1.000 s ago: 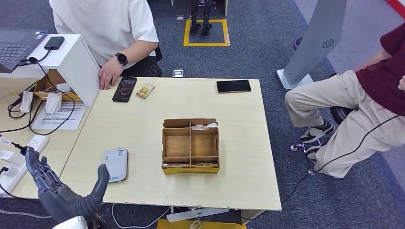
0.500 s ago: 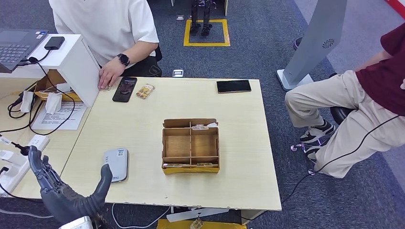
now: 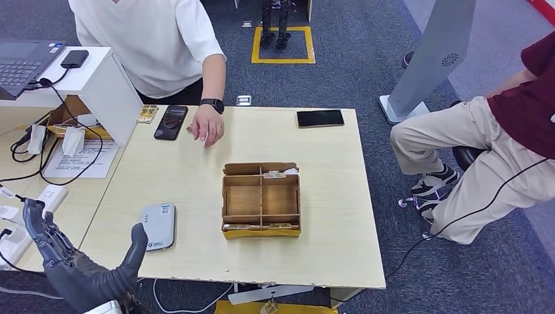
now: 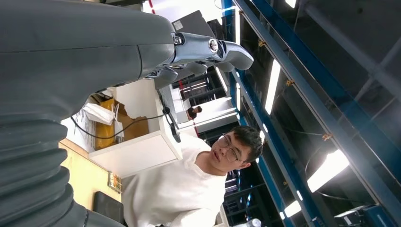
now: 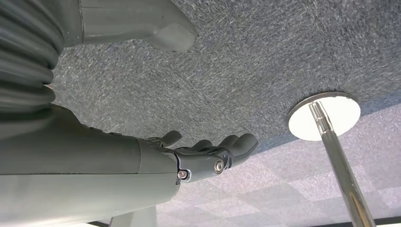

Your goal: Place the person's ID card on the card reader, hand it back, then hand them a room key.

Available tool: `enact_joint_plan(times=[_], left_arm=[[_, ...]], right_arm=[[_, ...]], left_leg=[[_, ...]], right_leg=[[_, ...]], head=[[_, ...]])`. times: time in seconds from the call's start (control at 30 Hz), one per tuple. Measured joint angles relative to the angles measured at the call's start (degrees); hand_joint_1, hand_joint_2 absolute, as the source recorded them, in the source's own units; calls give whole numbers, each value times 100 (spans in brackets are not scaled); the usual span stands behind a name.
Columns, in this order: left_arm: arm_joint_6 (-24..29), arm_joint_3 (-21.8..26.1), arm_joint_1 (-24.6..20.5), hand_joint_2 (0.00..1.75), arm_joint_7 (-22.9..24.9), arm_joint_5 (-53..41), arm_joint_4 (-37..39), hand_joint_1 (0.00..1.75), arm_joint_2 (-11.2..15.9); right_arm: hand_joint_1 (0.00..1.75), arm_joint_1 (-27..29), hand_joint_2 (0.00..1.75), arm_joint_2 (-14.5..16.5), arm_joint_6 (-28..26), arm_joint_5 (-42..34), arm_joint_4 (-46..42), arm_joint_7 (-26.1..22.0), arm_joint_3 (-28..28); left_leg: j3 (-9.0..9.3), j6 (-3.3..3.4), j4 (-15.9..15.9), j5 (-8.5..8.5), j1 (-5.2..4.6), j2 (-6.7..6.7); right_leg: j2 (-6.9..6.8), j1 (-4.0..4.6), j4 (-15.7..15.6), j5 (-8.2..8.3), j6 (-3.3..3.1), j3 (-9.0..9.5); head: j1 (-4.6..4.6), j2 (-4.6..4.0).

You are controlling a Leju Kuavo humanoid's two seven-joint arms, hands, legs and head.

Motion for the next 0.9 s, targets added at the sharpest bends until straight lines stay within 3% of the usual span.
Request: enact_joint_plan(times=[0.9], left_arm=[[0, 281, 46, 175, 1, 288, -145, 0, -48]], right_arm=[[0, 5, 175, 9, 0, 44, -48, 42, 0]], left_leg=[[2, 0, 0, 0, 0, 1]], right_leg=[[1, 0, 0, 0, 0, 0]], head=[[0, 0]])
